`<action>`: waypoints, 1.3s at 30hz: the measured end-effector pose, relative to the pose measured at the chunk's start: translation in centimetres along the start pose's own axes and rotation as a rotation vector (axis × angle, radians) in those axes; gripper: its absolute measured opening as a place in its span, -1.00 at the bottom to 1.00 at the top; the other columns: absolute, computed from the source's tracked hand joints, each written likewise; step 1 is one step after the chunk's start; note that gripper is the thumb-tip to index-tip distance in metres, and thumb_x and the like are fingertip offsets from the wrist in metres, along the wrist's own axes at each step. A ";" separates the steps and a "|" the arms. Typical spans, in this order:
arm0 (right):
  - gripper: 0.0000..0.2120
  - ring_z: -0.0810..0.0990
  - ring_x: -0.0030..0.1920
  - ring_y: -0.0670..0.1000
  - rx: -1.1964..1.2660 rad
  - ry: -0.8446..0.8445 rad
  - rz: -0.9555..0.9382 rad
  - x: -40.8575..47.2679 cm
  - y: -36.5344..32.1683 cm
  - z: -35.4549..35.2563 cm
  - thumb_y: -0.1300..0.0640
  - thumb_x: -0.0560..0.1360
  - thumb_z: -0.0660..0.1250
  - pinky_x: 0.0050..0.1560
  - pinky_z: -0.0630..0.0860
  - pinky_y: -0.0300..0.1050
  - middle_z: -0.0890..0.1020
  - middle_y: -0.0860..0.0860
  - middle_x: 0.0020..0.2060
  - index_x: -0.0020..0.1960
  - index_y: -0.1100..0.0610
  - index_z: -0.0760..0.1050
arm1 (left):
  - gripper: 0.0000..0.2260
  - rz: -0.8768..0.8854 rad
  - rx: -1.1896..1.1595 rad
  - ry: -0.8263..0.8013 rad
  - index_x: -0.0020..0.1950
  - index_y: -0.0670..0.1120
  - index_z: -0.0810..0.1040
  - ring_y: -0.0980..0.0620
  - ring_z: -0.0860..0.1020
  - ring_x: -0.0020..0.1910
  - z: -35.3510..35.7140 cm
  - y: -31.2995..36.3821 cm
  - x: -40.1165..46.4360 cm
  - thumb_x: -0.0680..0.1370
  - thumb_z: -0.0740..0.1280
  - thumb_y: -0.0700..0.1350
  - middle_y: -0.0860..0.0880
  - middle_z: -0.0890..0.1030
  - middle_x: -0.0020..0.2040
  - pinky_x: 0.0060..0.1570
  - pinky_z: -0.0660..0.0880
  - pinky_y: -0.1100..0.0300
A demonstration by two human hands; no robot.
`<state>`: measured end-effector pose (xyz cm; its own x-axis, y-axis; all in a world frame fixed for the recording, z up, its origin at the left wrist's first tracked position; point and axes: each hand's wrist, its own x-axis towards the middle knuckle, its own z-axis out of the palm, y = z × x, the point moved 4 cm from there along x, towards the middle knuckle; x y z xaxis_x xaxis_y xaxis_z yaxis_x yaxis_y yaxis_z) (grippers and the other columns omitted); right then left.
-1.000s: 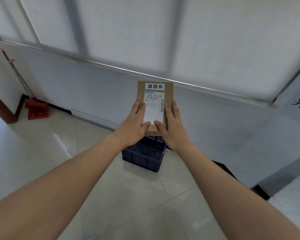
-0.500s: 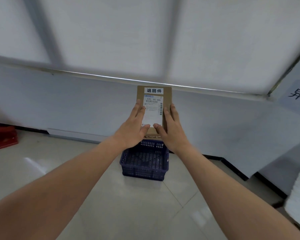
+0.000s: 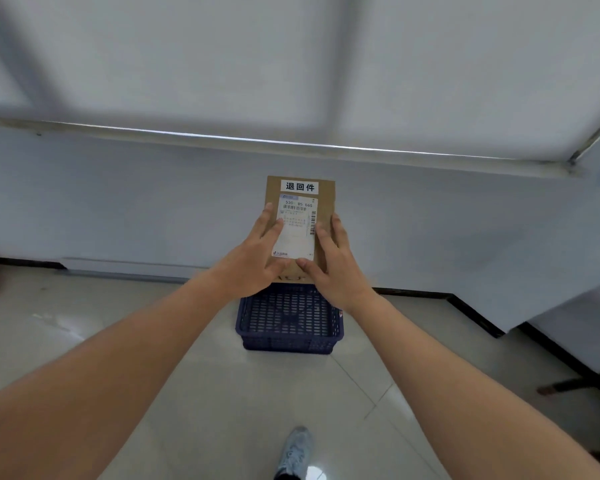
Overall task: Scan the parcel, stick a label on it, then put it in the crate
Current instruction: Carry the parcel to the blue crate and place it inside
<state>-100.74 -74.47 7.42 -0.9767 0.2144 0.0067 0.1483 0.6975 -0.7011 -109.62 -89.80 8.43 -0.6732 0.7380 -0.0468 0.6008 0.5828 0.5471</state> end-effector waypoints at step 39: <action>-0.07 -0.10 0.64 -0.20 0.216 -0.099 0.402 19.4 28.9 32.6 0.11 0.54 0.53 0.37 -0.08 -0.60 -0.14 -0.05 0.70 0.72 0.06 0.03 | -0.18 -0.102 -0.145 -0.400 0.67 -0.20 -0.01 0.19 -0.22 0.58 27.3 -36.0 19.2 0.58 0.45 -0.16 -0.06 -0.24 0.69 0.41 -0.20 0.53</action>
<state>-120.47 -72.45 -35.91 -0.8601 0.3645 -0.3569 0.4926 0.4118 -0.7667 -132.43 -87.30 -34.96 -0.4889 0.7697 -0.4106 0.4542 0.6265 0.6335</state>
